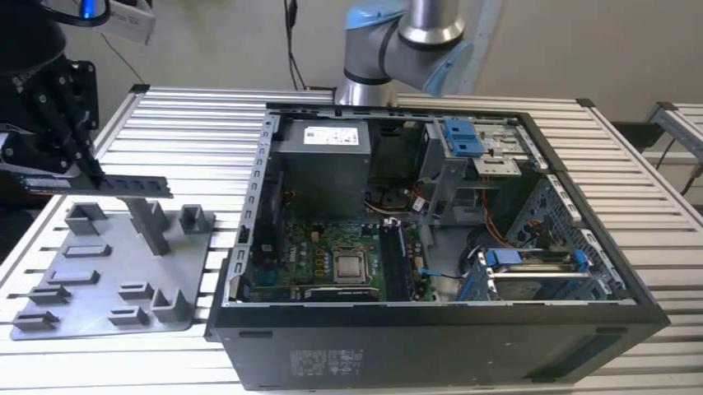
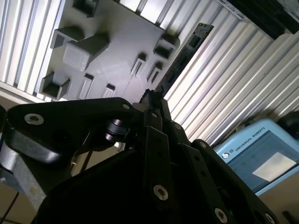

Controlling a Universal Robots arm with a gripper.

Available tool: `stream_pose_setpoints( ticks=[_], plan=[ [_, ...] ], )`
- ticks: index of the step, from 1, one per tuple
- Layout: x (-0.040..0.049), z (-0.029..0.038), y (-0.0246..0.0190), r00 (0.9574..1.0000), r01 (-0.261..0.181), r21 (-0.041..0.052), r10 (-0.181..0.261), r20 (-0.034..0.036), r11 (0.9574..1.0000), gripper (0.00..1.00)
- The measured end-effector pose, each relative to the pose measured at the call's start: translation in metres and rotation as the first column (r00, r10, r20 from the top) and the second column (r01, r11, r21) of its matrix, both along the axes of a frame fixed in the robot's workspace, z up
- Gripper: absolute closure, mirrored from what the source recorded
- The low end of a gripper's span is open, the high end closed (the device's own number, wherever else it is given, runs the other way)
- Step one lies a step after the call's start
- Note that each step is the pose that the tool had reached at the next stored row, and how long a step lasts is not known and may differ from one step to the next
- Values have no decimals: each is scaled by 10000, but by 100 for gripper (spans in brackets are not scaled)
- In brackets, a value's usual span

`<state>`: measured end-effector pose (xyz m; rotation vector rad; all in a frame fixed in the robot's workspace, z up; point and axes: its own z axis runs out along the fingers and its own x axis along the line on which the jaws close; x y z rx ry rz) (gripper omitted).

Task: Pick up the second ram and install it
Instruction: 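Pick up the second ram and move it above second insertion slot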

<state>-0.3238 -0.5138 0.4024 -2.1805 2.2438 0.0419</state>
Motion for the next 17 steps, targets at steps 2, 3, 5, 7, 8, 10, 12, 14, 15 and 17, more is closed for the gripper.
stream_pose_setpoints(
  ticks=[2,3,5,7,8,10,12,14,15,17],
  plan=[
    [40,0,0,10000,0,-1,0,0,10000,86],
    [64,0,0,10000,0,-1,0,0,10000,86],
    [119,0,0,10000,1,-1,-1,0,10000,86],
    [176,0,0,10000,0,0,0,0,10000,86],
    [207,0,0,10000,0,-1,0,0,10000,86],
    [271,-1,0,10000,0,1,0,0,10000,86],
    [337,0,0,10000,-1,0,1,-2,10000,86],
    [406,-1,0,10000,-2,2,2,-2,10000,86],
    [441,0,0,10000,-2,1,2,-2,10000,86],
    [507,0,0,10000,-3,3,3,-3,10000,86]
  ],
)
